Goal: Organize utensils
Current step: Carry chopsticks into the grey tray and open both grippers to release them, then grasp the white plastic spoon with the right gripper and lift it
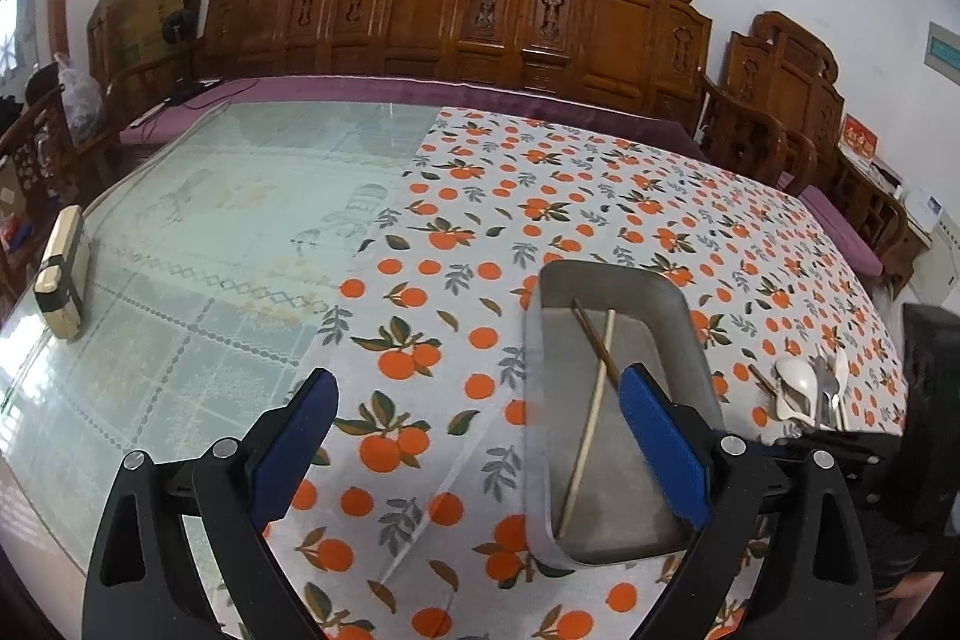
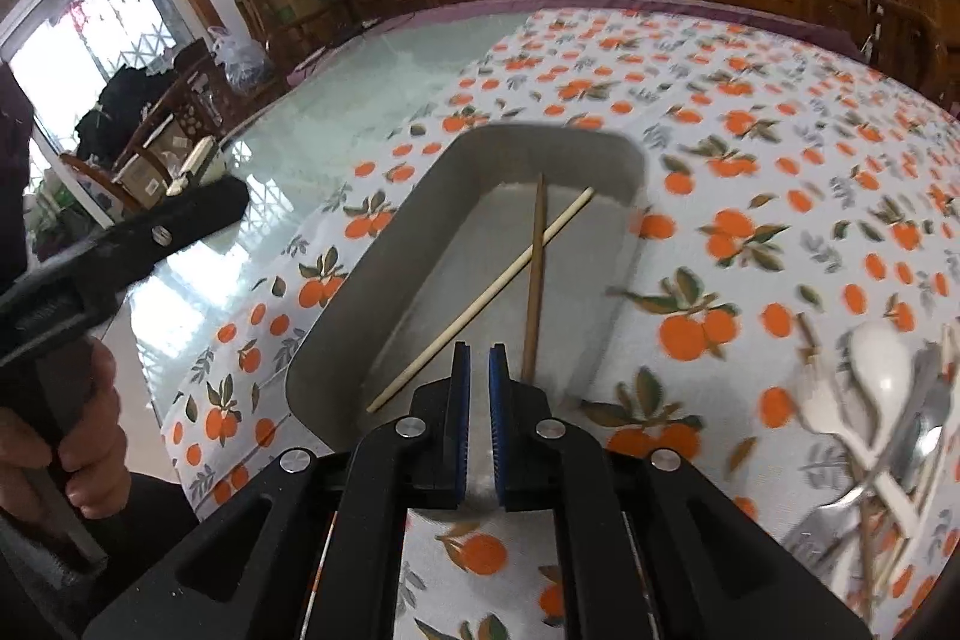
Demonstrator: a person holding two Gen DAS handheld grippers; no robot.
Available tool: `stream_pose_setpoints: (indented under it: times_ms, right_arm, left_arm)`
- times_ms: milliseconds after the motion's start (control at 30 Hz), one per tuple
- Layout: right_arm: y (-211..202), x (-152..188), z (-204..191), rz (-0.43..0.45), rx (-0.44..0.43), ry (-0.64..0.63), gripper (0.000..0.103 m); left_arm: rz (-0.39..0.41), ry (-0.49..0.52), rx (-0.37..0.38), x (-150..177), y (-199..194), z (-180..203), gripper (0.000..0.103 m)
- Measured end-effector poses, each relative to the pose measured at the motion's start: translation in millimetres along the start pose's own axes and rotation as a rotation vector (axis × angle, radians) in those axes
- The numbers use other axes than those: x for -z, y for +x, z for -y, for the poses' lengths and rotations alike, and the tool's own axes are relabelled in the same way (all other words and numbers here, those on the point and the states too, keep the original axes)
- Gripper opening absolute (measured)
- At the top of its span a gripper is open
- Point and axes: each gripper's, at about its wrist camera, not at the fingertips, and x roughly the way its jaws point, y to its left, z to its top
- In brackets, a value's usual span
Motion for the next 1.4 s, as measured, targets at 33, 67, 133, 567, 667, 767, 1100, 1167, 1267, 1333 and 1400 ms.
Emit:
stream_pose_setpoints:
  times_ms: [33, 67, 133, 567, 667, 767, 1100, 1167, 1267, 1333, 1400]
  right_arm:
    - [-7, 1, 2, 0.010, 0.006, -0.007, 0.008]
    - [-16, 3, 5, 0.022, 0.017, -0.019, 0.008]
    - [-33, 9, 14, 0.036, 0.040, -0.031, 0.008]
    - [-124, 70, 108, 0.058, 0.230, -0.009, 0.008]
    - [-132, 81, 127, 0.053, 0.264, 0.020, 0.014]
    - [-137, 90, 142, 0.055, 0.286, 0.041, 0.019]
    - [-104, 97, 189, 0.002, 0.339, 0.147, 0.033]
    - [-96, 94, 199, -0.007, 0.343, 0.179, 0.033]
    - [-88, 85, 212, -0.004, 0.328, 0.227, 0.033]
    - [-81, 78, 215, -0.014, 0.348, 0.222, 0.033]
    - [-72, 73, 218, -0.039, 0.377, 0.207, 0.033]
  left_arm:
    - [0.000, 0.005, 0.002, 1, 0, 3, 0.091]
    - [0.001, 0.015, 0.006, 2, -1, 8, 0.091]
    - [0.001, 0.036, 0.009, 3, -1, 17, 0.091]
    - [0.014, 0.161, 0.115, 19, -11, 100, 0.091]
    - [0.018, 0.214, 0.107, 25, -13, 119, 0.091]
    - [0.010, 0.241, 0.120, 29, -13, 133, 0.091]
    - [-0.018, 0.306, 0.175, 46, -7, 170, 0.091]
    - [-0.025, 0.318, 0.181, 49, -5, 176, 0.091]
    - [-0.028, 0.332, 0.188, 53, -4, 181, 0.091]
    - [-0.029, 0.337, 0.190, 55, -3, 183, 0.091]
    - [-0.032, 0.345, 0.190, 57, -1, 187, 0.091]
